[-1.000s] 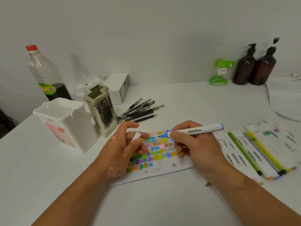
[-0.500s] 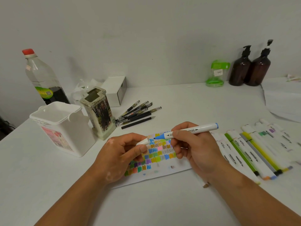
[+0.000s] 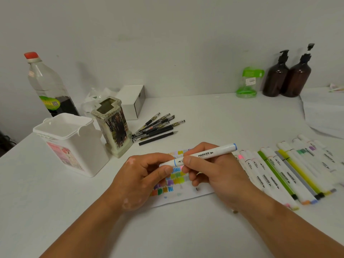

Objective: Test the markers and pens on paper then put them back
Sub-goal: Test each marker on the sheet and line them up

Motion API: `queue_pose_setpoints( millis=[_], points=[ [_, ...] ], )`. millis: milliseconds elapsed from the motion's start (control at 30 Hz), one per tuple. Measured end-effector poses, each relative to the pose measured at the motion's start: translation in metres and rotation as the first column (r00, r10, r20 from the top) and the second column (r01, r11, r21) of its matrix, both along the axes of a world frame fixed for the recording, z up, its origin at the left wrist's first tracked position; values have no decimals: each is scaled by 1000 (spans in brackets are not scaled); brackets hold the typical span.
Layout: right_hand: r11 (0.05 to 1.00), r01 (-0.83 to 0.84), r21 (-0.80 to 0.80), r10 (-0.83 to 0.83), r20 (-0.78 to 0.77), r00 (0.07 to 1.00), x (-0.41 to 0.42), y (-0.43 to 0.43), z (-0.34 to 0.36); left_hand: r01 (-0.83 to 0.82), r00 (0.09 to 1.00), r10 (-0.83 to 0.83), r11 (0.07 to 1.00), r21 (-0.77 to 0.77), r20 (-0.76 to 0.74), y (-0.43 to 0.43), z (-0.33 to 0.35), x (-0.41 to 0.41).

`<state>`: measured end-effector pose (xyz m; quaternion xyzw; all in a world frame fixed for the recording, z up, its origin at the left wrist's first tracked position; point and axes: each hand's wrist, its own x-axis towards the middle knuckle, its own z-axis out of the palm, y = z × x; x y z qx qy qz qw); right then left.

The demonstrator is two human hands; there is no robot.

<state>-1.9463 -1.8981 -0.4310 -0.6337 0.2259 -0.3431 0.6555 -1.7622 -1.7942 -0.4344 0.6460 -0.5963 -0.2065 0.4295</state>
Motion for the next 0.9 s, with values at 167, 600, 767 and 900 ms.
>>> queue_pose_setpoints(
  millis=[167, 600, 767, 900],
  points=[
    [1000, -3, -26, 3, -15, 1000, -1, 2, 1, 22, 1000, -21, 1000, -15, 17, -2, -2, 1],
    [960, -203, -195, 42, -614, 788, -26, -4, 26, 13, 970, 1, 998, -55, 244, -11, -18, 12],
    [821, 145, -552, -514, -603, 610, -61, -14, 16, -153, 908, 94, 982, 115, 407, -13, -22, 33],
    [687, 150, -711, -713, -619, 328, -113, -42, 12, -98, 875, -4, 978, 184, 484, -13, -25, 29]
  ],
)
